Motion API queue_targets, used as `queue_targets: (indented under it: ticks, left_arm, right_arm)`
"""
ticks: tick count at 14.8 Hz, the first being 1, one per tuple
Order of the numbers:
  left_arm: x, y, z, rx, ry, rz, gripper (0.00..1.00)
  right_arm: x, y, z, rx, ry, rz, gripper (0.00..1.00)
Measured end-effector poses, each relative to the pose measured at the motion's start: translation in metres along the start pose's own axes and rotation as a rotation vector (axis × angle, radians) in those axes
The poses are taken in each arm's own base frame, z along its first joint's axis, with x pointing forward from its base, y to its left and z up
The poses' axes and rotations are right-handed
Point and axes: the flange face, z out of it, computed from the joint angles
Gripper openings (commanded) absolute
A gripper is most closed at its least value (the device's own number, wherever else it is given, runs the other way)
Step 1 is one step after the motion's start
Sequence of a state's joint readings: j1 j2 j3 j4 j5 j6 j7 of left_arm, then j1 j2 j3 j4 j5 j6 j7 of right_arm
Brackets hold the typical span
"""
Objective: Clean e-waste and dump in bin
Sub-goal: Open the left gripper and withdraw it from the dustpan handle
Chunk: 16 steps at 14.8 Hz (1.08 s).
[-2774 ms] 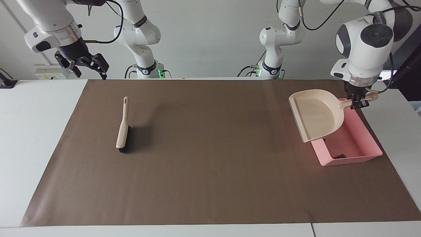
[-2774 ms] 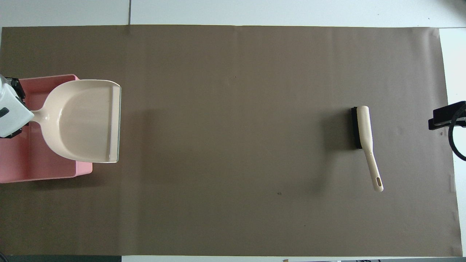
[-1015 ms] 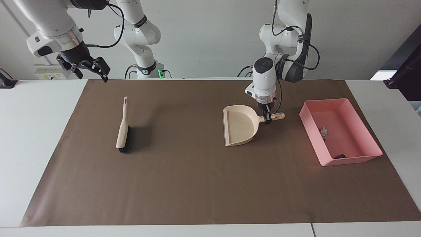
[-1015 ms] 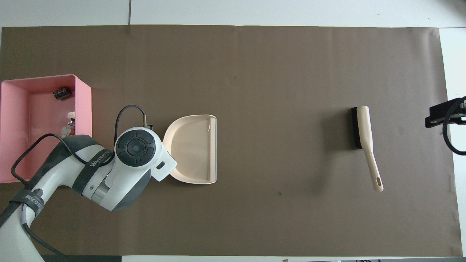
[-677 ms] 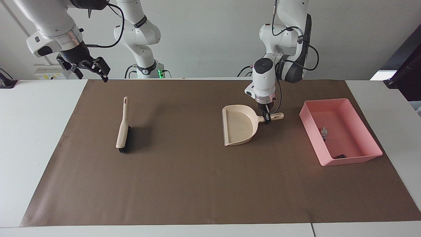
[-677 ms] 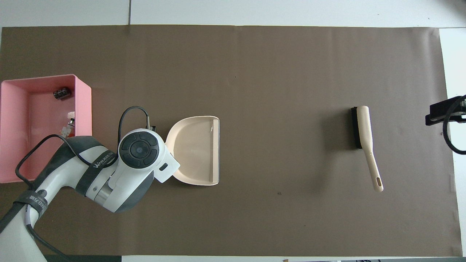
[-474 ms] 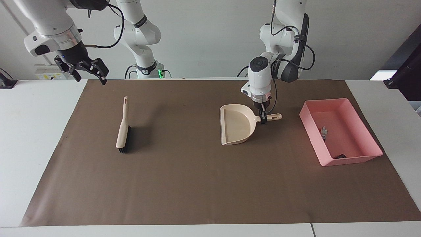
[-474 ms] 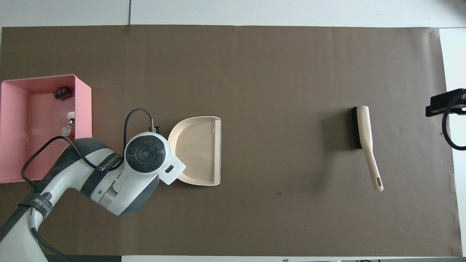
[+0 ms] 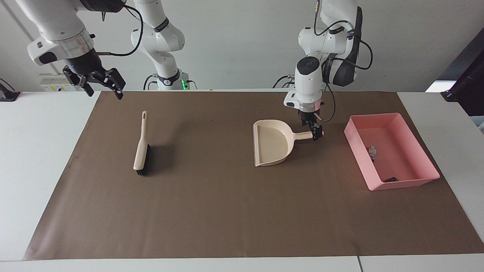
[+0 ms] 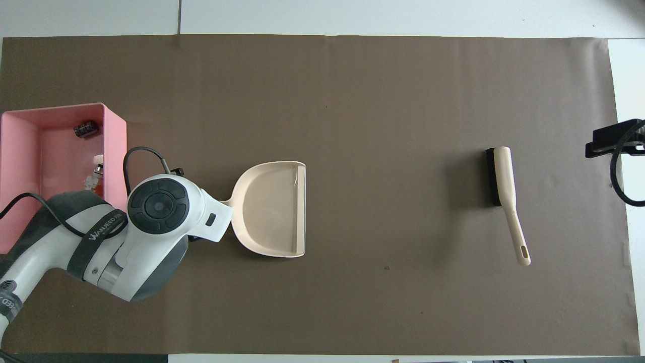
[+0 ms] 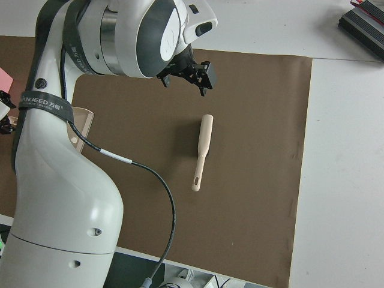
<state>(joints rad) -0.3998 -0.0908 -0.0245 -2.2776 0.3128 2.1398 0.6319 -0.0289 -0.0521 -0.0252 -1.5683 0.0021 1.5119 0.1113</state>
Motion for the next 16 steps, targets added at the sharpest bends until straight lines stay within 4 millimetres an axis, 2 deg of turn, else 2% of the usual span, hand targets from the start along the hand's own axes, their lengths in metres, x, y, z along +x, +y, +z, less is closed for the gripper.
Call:
queue_targets:
  ticks: [5,8,12,16]
  left_arm:
    - [-0.077,-0.053,0.002,-0.048,-0.004,-0.413,0.98]
    - [-0.123,-0.089,-0.008,-0.139,0.049,-0.699,0.98]
    - [-0.175,-0.13,-0.046,-0.222,0.112,-0.912,0.98]
    - [-0.201,-0.159,-0.096,-0.257,0.089,-0.981,0.98]
  right_arm:
    - [0.0,0.0,0.0,0.004,0.001,0.0,1.0]
    - [0.0,0.0,0.0,0.004,0.001,0.0,1.0]
    - [0.0,0.0,0.001,0.004,-0.002,0.0,1.0]
    - [0.0,0.0,0.001,0.005,-0.002,0.0,1.0]
